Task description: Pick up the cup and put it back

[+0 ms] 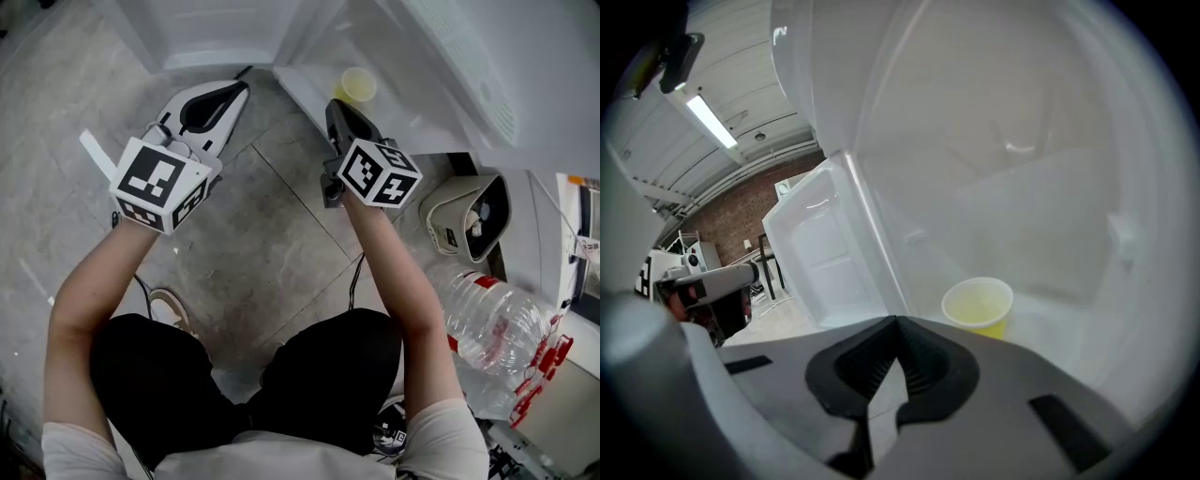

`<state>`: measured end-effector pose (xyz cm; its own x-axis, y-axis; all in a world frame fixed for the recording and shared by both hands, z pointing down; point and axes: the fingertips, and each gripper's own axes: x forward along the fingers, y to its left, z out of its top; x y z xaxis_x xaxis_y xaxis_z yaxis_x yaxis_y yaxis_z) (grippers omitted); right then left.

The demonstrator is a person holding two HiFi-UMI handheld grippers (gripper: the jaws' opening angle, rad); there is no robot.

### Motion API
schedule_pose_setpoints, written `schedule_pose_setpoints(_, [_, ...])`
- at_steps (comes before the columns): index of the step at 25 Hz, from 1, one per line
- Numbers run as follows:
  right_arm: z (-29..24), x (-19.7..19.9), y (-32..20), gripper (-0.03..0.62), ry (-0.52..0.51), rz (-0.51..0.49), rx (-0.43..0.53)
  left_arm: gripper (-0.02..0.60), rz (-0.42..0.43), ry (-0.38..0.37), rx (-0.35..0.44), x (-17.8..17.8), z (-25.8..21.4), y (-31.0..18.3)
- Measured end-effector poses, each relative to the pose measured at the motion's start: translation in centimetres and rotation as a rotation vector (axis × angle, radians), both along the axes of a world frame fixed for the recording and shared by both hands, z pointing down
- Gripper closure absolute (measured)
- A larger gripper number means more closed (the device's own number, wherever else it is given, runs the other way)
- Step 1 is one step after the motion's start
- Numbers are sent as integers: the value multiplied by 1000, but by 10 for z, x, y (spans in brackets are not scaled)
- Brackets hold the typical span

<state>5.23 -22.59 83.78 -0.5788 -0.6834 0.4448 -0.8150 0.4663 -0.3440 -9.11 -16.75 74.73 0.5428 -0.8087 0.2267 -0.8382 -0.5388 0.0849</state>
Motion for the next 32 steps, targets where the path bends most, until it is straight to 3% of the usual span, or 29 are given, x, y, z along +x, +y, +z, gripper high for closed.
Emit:
schedule_pose_setpoints(7, [-49,-21,-10,574,6,-15,3,558,6,51,-4,29,-46,-16])
schedule_pose_setpoints(11, [-75,-25,12,574,29,-5,-17,558,12,34,-86,32,-66,9])
schedule_pose_setpoints(16, [-115,-20,56,574,74,17,-84,558,-32,14,-176,12,-104,50])
schedule_pose_setpoints(20, [-165,-11,84,574,22,66,-154,558,-61,-2,-205,8,-144,70])
schedule_pose_setpoints(26, [-260,-10,120,574,135,16,-97,558,-32,-46,-224,18,-219,92])
schedule_pose_setpoints(32, [-344,1,124,574,147,50,-90,558,-18,-45,-249,25,-291,90])
